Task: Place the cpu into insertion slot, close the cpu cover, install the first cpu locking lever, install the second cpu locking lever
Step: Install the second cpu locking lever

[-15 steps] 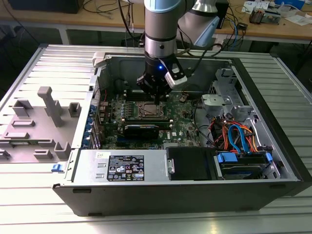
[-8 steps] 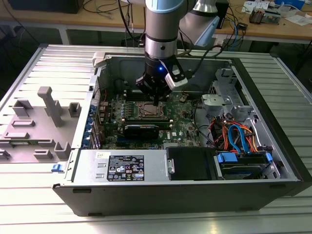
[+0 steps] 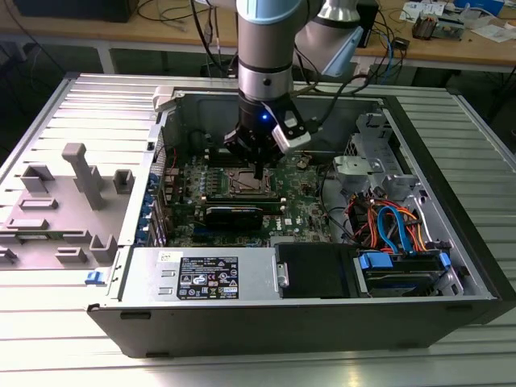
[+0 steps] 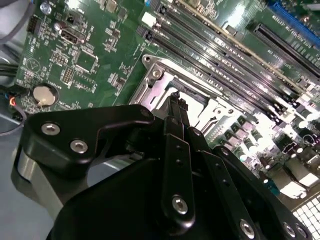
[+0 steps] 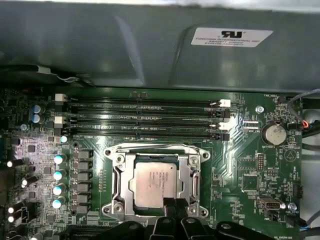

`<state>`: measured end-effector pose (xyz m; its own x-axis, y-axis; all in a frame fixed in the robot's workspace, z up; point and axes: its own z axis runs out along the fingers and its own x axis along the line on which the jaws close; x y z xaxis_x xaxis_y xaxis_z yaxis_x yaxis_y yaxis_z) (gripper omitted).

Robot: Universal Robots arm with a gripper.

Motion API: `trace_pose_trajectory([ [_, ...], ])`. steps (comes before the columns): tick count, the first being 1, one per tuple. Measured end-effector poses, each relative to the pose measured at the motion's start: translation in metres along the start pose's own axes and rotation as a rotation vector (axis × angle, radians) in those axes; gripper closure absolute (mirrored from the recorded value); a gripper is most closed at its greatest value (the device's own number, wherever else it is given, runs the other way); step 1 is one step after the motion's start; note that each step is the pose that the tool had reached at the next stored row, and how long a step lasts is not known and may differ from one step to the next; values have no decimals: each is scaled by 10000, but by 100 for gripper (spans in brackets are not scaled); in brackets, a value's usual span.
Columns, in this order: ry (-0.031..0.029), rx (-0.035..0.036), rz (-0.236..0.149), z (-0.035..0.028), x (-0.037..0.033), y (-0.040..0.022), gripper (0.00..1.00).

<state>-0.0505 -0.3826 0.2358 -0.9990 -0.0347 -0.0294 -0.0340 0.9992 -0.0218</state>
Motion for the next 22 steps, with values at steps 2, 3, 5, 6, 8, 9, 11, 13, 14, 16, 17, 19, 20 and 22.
trace_pose_trajectory([
  [2, -20, 3, -5, -27, 4, -2, 89],
  [3, -28, 2, -10, -28, 8, -9, 89],
  [5, -28, 15, -35, -28, 9, -29, 89],
  [6, -28, 18, -42, -28, 9, -39, 89],
  [8, -28, 24, -50, -26, 11, -63, 89],
  [9, -28, 30, -54, -25, 11, -82, 89],
  [11, -27, 40, -56, -23, 13, -109, 89],
  [13, -27, 46, -56, -20, 14, -132, 89],
  [14, -28, 46, -56, -19, 14, -138, 89],
  [16, -28, 46, -54, -18, 15, -142, 89],
  [17, -27, 47, -57, -19, 15, -153, 89],
  [19, -27, 47, -56, -19, 15, -161, 89],
  [20, -28, 46, -56, -18, 15, -161, 89],
  [22, -27, 46, -56, -18, 15, -161, 89],
])
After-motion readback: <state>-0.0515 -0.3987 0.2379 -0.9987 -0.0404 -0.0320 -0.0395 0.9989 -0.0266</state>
